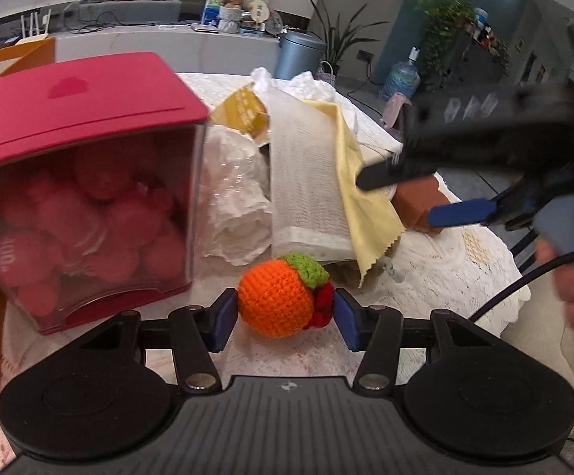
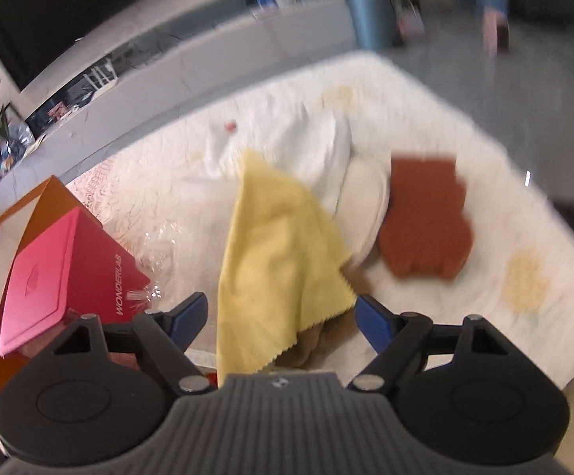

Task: Organize soft objects
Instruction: 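Move the left tool to the orange crocheted ball while the right tool reaches the yellow cloth, then grasp the crocheted ball with the left tool while the right tool grasps the yellow cloth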

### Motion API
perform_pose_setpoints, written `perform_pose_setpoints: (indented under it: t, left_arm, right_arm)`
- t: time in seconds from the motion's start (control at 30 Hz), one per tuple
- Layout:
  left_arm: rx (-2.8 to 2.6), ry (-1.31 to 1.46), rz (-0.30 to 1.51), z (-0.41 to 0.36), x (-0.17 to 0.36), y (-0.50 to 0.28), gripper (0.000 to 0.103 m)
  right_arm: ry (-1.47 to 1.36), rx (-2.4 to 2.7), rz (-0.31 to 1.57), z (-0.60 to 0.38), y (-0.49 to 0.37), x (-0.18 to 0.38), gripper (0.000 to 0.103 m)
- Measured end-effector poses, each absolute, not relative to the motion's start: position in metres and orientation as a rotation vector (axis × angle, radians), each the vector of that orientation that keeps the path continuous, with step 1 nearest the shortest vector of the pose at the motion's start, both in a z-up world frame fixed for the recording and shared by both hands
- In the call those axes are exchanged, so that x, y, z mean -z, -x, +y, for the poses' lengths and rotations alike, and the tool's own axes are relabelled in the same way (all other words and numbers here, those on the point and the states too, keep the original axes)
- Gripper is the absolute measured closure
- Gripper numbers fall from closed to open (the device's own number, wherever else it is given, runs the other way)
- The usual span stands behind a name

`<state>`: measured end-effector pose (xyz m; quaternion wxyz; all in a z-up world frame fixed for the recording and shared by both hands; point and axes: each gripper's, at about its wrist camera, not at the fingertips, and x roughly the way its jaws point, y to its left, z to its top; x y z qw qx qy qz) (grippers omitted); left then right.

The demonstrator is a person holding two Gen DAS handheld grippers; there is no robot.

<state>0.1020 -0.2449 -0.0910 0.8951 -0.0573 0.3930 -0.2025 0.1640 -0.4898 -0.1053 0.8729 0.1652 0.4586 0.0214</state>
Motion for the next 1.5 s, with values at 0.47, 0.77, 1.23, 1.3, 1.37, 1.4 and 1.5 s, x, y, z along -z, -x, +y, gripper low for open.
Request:
perform_pose_setpoints:
  t: [0.47,0.77,1.23,1.3,1.37,1.4,1.5]
  left_arm:
    - [0.393,0.119,0.788,-0.234,0.070,-0.093,0.043]
    - [0.348,0.125,0.722,-0.232,0.047,-0.087,0.043]
    - [0.346,0.103,0.679,-0.238,0.039,-0.082,0.043]
    - [0.344,0.113,0.691,-0.237,0.040,-0.084,0.043]
    - [0.344,0.123,0.705,-0.235,0.042,-0.084,0.042]
    - [0.343,0.127,0.713,-0.235,0.043,-0.086,0.042]
    - [0.341,0.129,0.717,-0.233,0.045,-0.086,0.042]
  right_arm:
    - [-0.268,-0.154,0.883,-0.492,-0.161,0.112,0.082]
    - [-0.276,-0.103,0.848,-0.502,-0.155,0.104,0.092]
    - [-0.375,-0.116,0.939,-0.489,-0.166,0.119,0.038]
    - [-0.362,-0.113,0.946,-0.487,-0.167,0.121,0.039]
    - [-0.333,-0.109,0.941,-0.486,-0.166,0.120,0.043]
    - [-0.320,-0.110,0.935,-0.487,-0.164,0.119,0.053]
    - [-0.276,-0.158,0.913,-0.486,-0.161,0.117,0.075]
